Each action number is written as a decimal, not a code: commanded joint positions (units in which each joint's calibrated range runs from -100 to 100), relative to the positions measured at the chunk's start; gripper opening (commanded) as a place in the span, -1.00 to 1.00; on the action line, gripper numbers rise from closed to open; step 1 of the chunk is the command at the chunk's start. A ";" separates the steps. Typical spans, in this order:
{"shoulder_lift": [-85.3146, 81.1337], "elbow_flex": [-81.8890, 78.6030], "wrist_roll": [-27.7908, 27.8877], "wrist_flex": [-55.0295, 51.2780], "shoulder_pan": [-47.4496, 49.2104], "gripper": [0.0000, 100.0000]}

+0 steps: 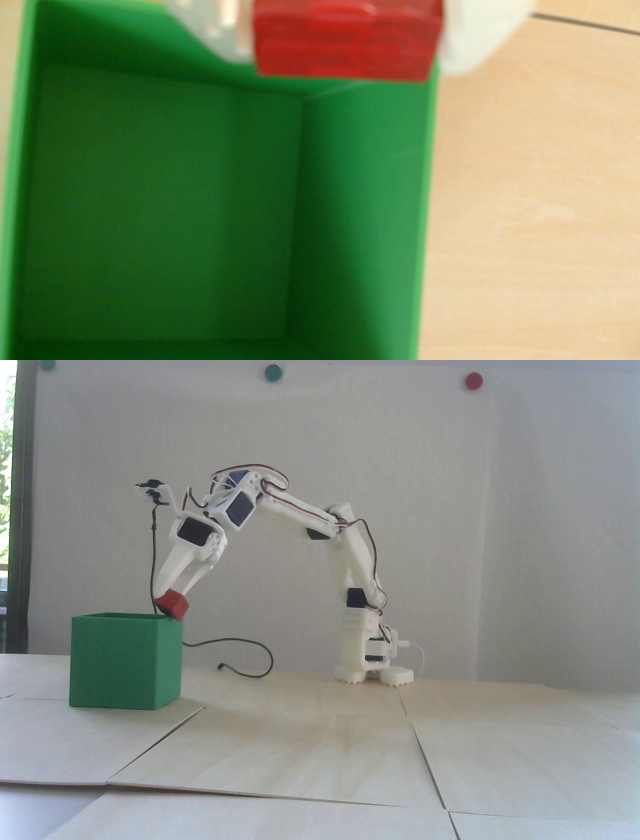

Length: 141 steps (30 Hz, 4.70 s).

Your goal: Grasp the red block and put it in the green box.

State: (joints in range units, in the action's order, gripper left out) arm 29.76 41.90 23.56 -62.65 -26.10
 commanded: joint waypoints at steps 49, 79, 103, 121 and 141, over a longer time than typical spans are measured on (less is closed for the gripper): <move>-15.83 4.15 1.69 -17.88 12.87 -0.95; -108.05 -138.61 29.75 37.43 45.20 -0.96; -125.82 -138.35 29.59 -14.42 46.32 -0.95; -125.89 -138.35 29.59 -14.34 39.73 -0.95; -125.89 -138.35 29.59 -14.34 40.05 -0.95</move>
State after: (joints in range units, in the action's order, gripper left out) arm -95.10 -96.87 52.79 -75.46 14.25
